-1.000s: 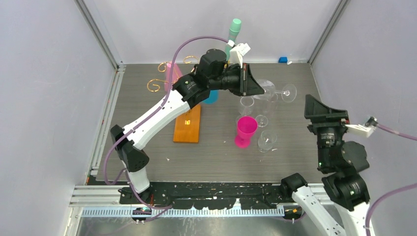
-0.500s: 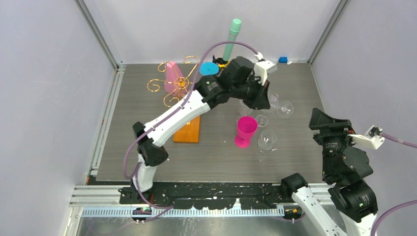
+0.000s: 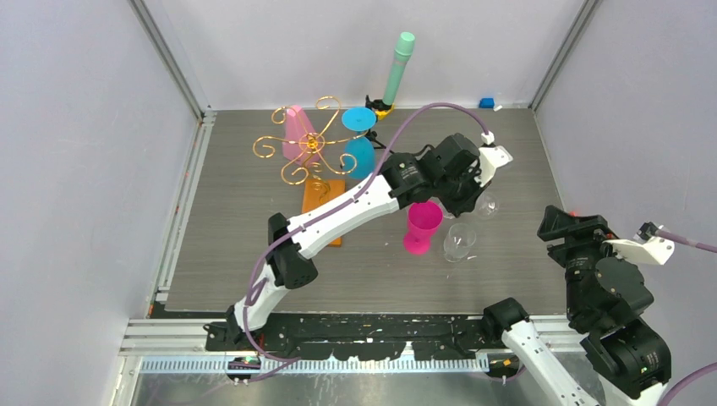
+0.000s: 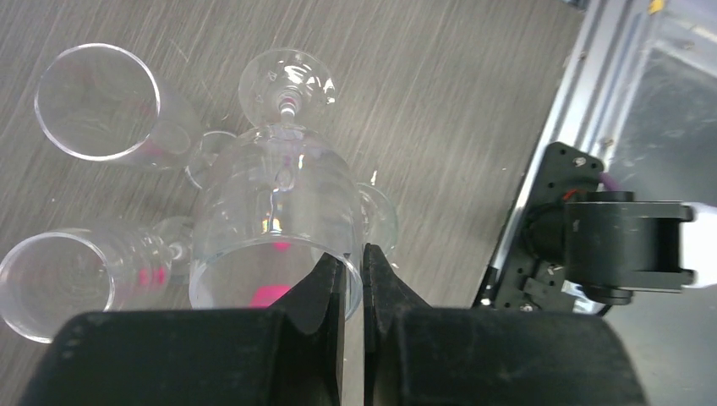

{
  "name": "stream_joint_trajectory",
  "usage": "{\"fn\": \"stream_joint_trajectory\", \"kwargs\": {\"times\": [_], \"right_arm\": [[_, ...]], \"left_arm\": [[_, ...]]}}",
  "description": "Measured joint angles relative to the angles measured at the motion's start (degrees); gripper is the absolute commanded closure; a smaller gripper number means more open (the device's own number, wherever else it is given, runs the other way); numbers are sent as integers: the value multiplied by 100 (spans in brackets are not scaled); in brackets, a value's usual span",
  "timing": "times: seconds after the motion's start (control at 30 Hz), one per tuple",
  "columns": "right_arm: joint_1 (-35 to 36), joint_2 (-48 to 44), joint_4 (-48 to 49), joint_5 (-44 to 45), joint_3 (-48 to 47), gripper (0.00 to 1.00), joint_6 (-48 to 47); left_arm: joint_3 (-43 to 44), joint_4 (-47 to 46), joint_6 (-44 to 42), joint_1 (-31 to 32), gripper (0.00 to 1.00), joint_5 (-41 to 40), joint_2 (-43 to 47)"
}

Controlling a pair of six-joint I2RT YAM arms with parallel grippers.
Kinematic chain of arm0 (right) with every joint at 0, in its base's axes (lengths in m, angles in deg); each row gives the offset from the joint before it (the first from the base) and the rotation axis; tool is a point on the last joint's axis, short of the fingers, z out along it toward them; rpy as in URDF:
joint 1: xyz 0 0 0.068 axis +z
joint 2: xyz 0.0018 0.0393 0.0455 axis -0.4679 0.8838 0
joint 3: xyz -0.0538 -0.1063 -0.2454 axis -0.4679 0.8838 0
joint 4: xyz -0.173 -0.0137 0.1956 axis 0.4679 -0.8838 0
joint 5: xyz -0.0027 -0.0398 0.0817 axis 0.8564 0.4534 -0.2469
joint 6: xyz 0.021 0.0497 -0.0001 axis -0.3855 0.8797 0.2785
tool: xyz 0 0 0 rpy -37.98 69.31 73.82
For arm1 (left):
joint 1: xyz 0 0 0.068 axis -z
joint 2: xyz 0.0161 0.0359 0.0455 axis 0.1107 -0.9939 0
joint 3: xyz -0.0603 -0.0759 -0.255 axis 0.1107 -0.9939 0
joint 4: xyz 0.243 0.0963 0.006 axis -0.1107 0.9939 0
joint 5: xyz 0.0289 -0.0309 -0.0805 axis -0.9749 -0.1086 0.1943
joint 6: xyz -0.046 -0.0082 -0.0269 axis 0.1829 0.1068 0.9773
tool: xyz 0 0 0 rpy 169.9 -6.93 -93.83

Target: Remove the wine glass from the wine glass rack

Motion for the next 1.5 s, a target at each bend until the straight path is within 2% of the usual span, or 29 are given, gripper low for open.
{"fn": "stream_joint_trajectory", "kwargs": {"times": [0.2, 0.57, 0.97, 1.17, 1.5], "right_arm": [[0, 13, -516, -315, 11, 35, -33], [0, 17, -546, -708, 175, 35, 15], [0, 17, -483, -796, 232, 35, 120], [0, 17, -407, -835, 341, 35, 164], [0, 164, -282, -1003, 479, 35, 212]], "left_arm": [[2, 94, -361, 63, 100, -372, -175], [-160, 129, -658, 72, 100, -448, 146], [-785, 398, -699, 72, 100, -573, 2417], [-1364, 1268, -778, 72, 100, -1123, 3340], [-1513, 2999, -1056, 72, 100, -1384, 3071]]}}
